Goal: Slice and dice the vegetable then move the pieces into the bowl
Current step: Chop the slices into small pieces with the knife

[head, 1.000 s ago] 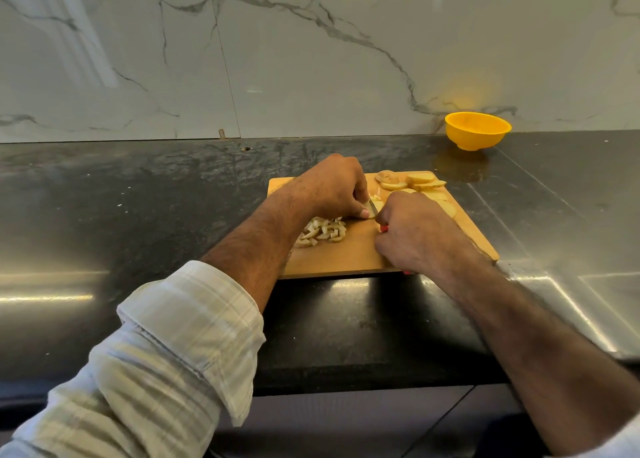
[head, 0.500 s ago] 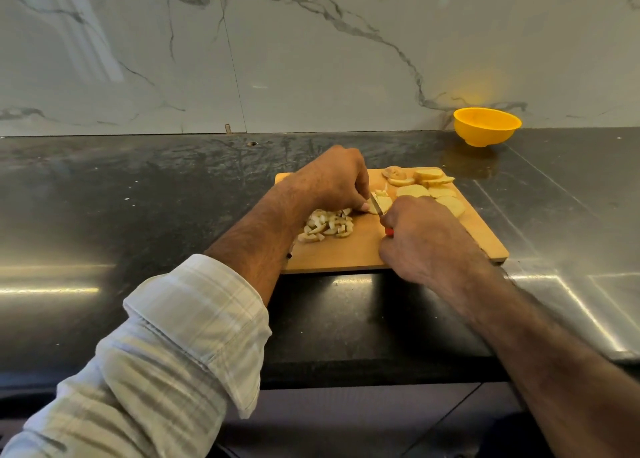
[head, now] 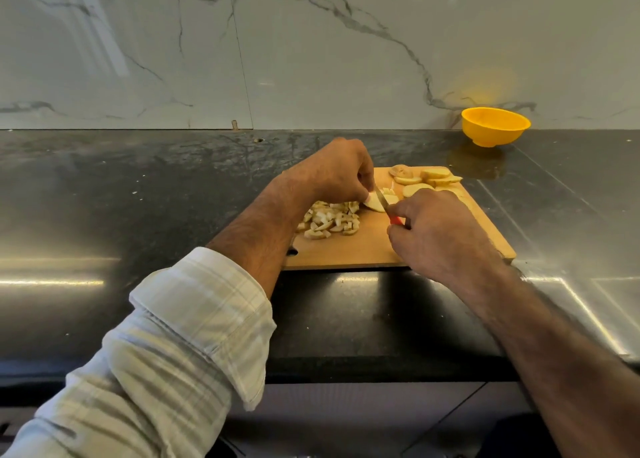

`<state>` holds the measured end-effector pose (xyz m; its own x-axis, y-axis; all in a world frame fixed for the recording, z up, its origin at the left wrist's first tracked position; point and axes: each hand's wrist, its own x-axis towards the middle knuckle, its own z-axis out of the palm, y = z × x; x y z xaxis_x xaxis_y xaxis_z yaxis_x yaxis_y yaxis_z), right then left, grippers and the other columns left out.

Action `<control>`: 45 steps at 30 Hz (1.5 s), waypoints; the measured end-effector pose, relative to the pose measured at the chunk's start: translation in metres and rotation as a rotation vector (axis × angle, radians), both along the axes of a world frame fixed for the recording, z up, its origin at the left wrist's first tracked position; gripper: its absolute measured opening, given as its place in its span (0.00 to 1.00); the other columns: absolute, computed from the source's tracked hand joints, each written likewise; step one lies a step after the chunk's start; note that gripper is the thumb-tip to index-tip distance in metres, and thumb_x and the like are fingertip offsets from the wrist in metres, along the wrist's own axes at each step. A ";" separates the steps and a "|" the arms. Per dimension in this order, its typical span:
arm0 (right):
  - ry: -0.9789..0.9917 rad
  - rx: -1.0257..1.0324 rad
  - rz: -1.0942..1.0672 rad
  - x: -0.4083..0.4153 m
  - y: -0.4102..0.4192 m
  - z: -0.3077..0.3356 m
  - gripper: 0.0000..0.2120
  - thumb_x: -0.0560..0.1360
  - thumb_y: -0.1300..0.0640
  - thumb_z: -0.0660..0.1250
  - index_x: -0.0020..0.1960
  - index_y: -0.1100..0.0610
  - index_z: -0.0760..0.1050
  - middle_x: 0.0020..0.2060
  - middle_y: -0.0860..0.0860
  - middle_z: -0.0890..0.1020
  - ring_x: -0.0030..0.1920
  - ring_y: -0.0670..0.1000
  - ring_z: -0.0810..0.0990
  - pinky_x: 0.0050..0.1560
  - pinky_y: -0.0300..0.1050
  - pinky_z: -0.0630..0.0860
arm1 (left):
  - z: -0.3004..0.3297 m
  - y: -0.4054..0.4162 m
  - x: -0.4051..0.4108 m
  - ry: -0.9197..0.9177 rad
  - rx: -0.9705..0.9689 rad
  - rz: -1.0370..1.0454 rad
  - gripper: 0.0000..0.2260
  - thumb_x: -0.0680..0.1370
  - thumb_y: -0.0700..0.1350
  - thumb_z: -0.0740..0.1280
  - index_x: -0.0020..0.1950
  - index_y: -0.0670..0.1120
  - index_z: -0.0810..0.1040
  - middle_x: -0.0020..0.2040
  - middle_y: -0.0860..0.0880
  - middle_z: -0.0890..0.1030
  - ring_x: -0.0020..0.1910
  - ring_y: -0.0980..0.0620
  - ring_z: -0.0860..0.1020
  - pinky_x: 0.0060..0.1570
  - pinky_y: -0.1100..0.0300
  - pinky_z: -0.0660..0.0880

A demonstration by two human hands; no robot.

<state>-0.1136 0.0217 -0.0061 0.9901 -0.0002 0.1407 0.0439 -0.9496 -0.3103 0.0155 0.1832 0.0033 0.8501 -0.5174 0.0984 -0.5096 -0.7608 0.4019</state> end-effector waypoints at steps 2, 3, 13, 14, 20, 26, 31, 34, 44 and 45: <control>0.054 -0.027 -0.010 -0.001 0.005 0.000 0.18 0.78 0.52 0.71 0.68 0.49 0.79 0.58 0.49 0.81 0.52 0.48 0.75 0.44 0.42 0.75 | -0.002 -0.002 0.000 0.009 0.039 0.010 0.05 0.75 0.43 0.80 0.47 0.52 0.88 0.48 0.56 0.84 0.49 0.57 0.81 0.46 0.64 0.78; 0.072 -0.041 -0.009 -0.001 0.008 0.001 0.20 0.77 0.52 0.72 0.68 0.49 0.79 0.59 0.49 0.80 0.52 0.48 0.75 0.46 0.43 0.75 | -0.003 -0.003 0.000 0.018 0.042 0.019 0.05 0.75 0.43 0.80 0.46 0.52 0.88 0.47 0.56 0.84 0.49 0.57 0.82 0.47 0.62 0.79; 0.071 -0.070 -0.018 0.023 0.016 0.001 0.15 0.77 0.53 0.71 0.64 0.52 0.81 0.48 0.48 0.80 0.46 0.49 0.77 0.39 0.41 0.74 | 0.000 -0.001 -0.001 0.063 0.017 0.064 0.04 0.74 0.44 0.81 0.46 0.51 0.89 0.44 0.58 0.85 0.45 0.59 0.82 0.46 0.62 0.79; 0.046 -0.069 -0.015 0.021 0.014 0.000 0.14 0.77 0.53 0.70 0.62 0.52 0.82 0.48 0.48 0.80 0.45 0.48 0.77 0.37 0.41 0.73 | 0.000 0.000 0.000 0.054 0.018 0.065 0.04 0.74 0.44 0.81 0.46 0.51 0.89 0.45 0.57 0.85 0.46 0.58 0.82 0.49 0.60 0.81; 0.073 -0.050 0.007 0.007 0.015 -0.002 0.19 0.76 0.51 0.72 0.67 0.50 0.80 0.51 0.48 0.80 0.48 0.49 0.78 0.44 0.44 0.80 | 0.000 -0.002 -0.003 0.037 0.023 0.071 0.04 0.74 0.44 0.80 0.45 0.50 0.88 0.44 0.55 0.85 0.47 0.57 0.83 0.54 0.54 0.84; 0.074 -0.087 0.010 0.023 0.022 -0.001 0.14 0.77 0.52 0.72 0.62 0.52 0.79 0.44 0.47 0.75 0.42 0.47 0.73 0.37 0.41 0.70 | 0.001 -0.002 -0.001 0.035 0.032 0.078 0.06 0.73 0.45 0.81 0.41 0.52 0.87 0.43 0.55 0.85 0.47 0.57 0.83 0.55 0.52 0.84; 0.037 -0.044 0.059 0.024 0.008 0.000 0.16 0.78 0.50 0.71 0.66 0.48 0.81 0.52 0.47 0.81 0.47 0.47 0.76 0.42 0.42 0.73 | -0.001 0.003 0.000 0.008 0.008 0.053 0.02 0.74 0.45 0.80 0.44 0.49 0.89 0.41 0.58 0.86 0.44 0.61 0.82 0.63 0.45 0.80; -0.119 -0.048 0.041 0.013 -0.020 0.007 0.17 0.78 0.50 0.70 0.66 0.48 0.83 0.49 0.48 0.81 0.45 0.49 0.74 0.43 0.41 0.69 | 0.002 0.011 0.001 -0.081 -0.132 0.059 0.00 0.74 0.45 0.78 0.43 0.50 0.89 0.34 0.59 0.84 0.36 0.66 0.80 0.62 0.43 0.79; 0.014 -0.078 -0.011 0.024 -0.021 -0.012 0.20 0.76 0.47 0.68 0.67 0.46 0.80 0.56 0.47 0.82 0.51 0.50 0.76 0.49 0.46 0.76 | -0.014 0.016 0.015 -0.068 -0.052 0.121 0.17 0.83 0.57 0.69 0.67 0.50 0.80 0.63 0.52 0.82 0.60 0.52 0.79 0.61 0.51 0.79; 0.022 -0.052 0.026 0.025 -0.019 -0.012 0.20 0.77 0.46 0.69 0.69 0.45 0.80 0.54 0.46 0.81 0.51 0.49 0.76 0.49 0.45 0.76 | -0.014 0.014 0.015 -0.025 -0.044 0.108 0.18 0.84 0.57 0.67 0.70 0.50 0.78 0.65 0.51 0.81 0.62 0.52 0.79 0.63 0.51 0.78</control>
<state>-0.0884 0.0030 -0.0182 0.9925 0.0321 0.1180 0.0623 -0.9630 -0.2621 0.0302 0.1971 -0.0105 0.8976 -0.4177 0.1409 -0.4359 -0.7938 0.4241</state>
